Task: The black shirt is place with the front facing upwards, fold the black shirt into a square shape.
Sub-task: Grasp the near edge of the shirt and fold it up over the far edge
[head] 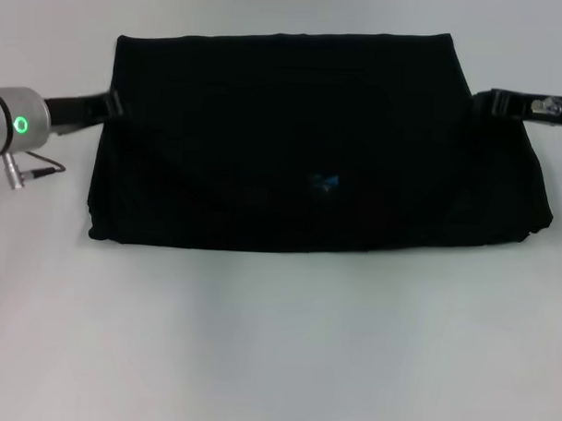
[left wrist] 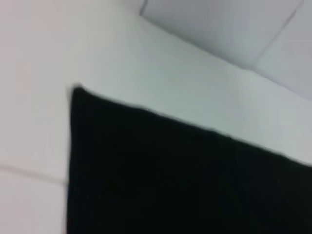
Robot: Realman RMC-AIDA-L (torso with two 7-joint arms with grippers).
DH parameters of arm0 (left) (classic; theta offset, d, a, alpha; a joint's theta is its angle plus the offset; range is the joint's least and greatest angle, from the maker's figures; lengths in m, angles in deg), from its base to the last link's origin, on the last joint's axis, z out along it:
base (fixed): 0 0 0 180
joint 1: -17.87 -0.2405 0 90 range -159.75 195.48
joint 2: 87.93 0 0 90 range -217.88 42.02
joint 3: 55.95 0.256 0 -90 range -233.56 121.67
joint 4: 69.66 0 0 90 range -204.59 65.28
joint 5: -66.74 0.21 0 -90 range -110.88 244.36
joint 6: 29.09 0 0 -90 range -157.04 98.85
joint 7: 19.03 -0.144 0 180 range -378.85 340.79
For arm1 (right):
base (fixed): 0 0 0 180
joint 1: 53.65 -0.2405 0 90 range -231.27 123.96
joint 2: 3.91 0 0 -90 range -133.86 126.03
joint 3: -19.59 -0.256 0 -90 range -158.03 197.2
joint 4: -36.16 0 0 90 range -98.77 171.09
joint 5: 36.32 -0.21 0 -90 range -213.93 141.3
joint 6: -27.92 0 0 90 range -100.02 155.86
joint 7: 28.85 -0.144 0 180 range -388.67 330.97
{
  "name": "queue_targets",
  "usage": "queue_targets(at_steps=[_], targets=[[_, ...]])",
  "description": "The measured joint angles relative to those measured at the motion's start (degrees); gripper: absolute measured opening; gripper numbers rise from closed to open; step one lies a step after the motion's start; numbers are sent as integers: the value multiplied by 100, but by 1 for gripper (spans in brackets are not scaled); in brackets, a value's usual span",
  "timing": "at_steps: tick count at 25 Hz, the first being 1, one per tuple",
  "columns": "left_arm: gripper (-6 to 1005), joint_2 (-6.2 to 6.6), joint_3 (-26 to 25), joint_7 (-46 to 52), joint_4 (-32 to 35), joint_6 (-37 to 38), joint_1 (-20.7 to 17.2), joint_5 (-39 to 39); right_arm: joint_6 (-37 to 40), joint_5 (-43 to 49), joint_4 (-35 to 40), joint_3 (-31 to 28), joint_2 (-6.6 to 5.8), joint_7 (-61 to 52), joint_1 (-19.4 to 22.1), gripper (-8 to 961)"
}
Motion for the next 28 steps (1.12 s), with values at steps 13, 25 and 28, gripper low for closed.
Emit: queue_targets(at_steps=[13, 25, 28], targets=[[-1, -96, 112, 6, 303, -668, 201, 9, -1217, 0, -283, 450, -7, 40, -400, 131], [-2, -267, 331, 38, 368, -1035, 88, 7, -1861, 3, -581, 810, 91, 185, -597, 149], [-1, -358, 327, 39, 502, -1074, 7, -14, -1827, 3, -583, 1029, 129, 268, -660, 154]])
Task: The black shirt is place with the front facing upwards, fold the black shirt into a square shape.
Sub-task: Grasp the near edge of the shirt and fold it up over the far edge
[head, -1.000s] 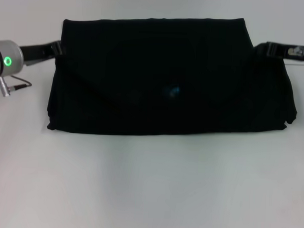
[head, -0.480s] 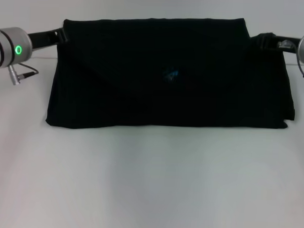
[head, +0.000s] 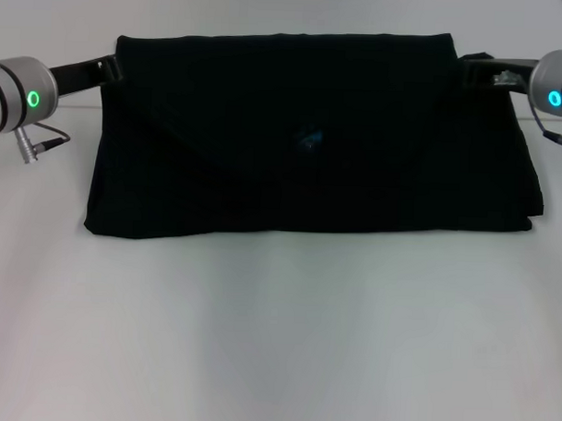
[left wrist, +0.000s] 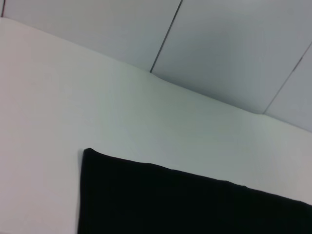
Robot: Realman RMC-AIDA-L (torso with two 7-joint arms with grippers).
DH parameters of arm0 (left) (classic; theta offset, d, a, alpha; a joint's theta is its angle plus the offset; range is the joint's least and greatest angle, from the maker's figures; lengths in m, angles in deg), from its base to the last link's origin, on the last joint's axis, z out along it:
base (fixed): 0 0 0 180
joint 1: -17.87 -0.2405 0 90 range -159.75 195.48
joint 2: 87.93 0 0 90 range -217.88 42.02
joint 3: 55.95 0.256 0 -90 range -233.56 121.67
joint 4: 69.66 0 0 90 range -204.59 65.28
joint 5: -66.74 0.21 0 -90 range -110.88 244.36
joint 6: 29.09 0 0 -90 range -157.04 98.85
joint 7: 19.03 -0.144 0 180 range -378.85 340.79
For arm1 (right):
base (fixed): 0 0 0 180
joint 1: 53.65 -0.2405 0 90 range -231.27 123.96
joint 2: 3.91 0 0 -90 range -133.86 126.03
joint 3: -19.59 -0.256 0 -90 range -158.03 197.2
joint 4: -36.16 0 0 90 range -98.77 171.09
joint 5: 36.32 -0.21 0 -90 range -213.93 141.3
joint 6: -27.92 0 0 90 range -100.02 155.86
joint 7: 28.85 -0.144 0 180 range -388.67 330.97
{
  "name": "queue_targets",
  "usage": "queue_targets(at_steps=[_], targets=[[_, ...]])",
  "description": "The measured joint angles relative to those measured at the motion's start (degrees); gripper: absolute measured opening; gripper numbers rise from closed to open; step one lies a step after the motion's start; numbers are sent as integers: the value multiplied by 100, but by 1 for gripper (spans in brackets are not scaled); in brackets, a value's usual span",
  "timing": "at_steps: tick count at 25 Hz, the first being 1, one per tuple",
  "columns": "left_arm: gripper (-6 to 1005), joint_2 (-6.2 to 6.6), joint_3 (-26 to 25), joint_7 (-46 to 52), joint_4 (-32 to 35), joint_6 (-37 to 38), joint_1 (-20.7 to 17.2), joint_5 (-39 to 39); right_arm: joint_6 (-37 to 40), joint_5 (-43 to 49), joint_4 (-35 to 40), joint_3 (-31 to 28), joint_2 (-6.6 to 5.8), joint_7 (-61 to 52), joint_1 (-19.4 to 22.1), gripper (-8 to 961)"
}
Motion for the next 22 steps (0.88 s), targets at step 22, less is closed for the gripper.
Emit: queue_targets(at_steps=[22], targets=[[90, 418, 628, 103, -959, 263, 353, 12, 551, 1182, 274, -12, -194, -875, -79, 186]])
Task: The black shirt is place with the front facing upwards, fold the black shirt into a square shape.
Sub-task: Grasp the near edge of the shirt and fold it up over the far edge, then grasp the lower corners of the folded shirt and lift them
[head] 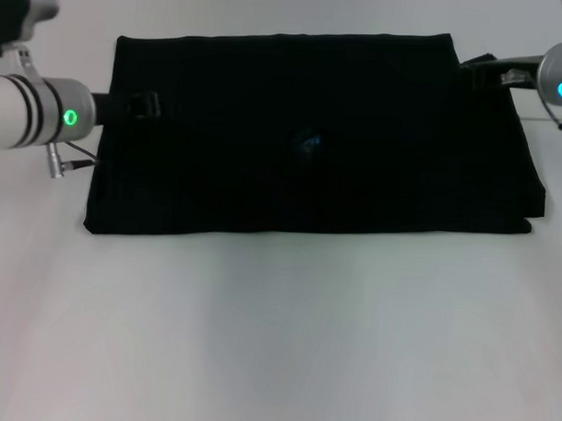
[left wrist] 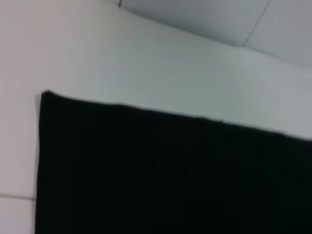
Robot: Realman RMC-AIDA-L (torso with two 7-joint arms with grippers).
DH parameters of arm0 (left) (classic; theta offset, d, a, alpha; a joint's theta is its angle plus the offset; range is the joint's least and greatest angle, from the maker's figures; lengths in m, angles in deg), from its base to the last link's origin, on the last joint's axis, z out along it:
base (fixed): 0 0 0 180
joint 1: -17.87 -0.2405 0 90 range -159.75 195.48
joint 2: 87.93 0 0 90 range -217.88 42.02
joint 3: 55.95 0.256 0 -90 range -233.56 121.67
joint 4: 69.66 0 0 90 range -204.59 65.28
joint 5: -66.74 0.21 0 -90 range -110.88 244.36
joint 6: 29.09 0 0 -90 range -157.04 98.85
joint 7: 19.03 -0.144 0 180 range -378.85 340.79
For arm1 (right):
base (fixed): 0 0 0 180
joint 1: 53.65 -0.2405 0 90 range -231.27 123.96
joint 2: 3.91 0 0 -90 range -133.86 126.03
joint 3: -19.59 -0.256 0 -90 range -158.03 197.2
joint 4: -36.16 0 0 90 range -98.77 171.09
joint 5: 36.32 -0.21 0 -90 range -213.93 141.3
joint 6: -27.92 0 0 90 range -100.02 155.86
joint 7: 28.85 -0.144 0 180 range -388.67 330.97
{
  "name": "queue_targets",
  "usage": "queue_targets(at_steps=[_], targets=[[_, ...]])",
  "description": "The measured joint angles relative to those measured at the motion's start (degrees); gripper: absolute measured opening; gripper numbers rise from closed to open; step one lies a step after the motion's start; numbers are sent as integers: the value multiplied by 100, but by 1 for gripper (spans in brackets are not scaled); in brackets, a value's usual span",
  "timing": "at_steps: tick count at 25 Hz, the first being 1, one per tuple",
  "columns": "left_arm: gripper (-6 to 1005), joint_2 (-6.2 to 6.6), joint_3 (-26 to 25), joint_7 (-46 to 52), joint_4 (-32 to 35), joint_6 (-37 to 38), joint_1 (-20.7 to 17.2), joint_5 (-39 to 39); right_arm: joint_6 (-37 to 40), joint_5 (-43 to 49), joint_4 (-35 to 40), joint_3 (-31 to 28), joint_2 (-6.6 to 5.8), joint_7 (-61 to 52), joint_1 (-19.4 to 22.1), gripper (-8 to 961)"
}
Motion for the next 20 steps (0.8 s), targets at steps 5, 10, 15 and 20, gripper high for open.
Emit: queue_targets(at_steps=[5, 10, 15, 20], targets=[[166, -336, -106, 14, 1542, 691, -812, -416, 1341, -46, 1541, -321, 112, -239, 594, 385], [450, -278, -112, 37, 1888, 1260, -1191, -883, 2301, -256, 2188, -637, 129, -295, 949, 545], [680, -176, -111, 21, 1647, 1677, -1332, -1055, 3246, -349, 2187, -1096, 152, -315, 1143, 706], [879, -216, -112, 14, 1613, 2096, -1767, -1072, 3978, -1117, 2169, -1414, 225, 2, 1724, 883]])
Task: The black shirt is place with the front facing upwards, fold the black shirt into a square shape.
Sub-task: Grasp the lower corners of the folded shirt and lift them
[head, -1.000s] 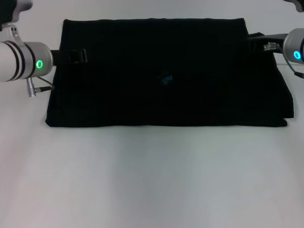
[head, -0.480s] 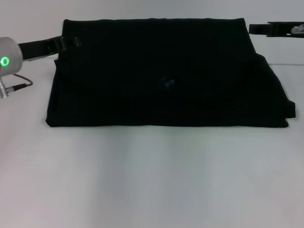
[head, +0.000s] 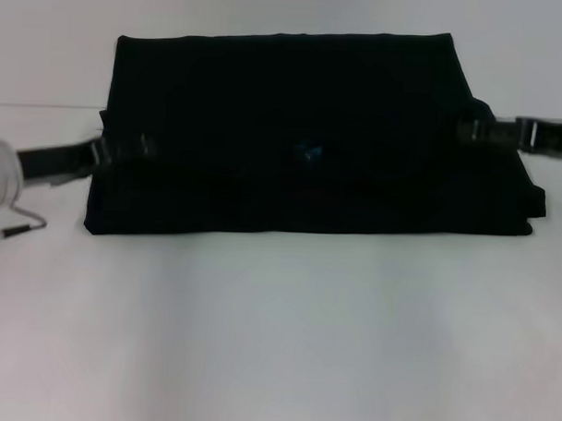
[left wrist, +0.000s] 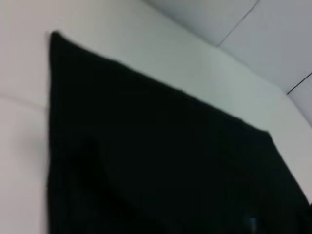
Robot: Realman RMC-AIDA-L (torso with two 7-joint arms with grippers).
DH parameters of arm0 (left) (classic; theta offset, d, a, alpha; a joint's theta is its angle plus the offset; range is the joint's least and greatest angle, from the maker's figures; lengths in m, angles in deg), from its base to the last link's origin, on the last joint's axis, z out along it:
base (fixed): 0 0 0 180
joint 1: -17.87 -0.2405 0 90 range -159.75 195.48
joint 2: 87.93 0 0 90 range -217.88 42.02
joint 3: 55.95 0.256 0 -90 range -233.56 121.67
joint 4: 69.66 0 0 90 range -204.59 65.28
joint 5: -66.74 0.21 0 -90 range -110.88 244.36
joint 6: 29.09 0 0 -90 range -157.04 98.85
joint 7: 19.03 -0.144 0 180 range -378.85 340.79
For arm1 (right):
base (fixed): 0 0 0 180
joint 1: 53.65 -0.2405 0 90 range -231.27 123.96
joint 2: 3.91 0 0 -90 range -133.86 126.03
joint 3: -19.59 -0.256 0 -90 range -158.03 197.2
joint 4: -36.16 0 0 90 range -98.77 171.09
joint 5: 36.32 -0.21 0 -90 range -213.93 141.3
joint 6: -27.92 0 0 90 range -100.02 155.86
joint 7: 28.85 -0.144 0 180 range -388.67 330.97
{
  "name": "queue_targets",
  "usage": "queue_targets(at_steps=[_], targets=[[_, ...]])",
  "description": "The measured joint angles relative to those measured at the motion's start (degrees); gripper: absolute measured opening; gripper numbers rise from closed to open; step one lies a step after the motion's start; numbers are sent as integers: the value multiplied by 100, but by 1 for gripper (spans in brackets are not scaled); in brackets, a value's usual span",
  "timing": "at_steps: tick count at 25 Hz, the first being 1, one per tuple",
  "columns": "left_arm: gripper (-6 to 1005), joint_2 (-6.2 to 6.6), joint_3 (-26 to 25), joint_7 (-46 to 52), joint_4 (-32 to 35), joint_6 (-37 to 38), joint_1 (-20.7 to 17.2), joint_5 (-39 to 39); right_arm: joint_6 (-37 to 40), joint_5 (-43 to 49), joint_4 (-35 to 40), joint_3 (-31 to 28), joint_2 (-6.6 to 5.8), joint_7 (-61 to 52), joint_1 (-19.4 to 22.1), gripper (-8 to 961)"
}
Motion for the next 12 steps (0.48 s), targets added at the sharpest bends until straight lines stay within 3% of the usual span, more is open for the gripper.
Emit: queue_targets(at_steps=[5, 8, 12], targets=[[877, 129, 1, -47, -416, 20, -65, -45, 278, -1353, -188, -58, 62, 752, 625, 940], [876, 234, 0, -405, -710, -127, 7, -98, 387, -1759, -531, -141, -30, 1067, 726, 923], [875, 209, 0, -890, -841, -489, 53, -109, 471, -1834, -851, -226, -134, 1254, 674, 911]])
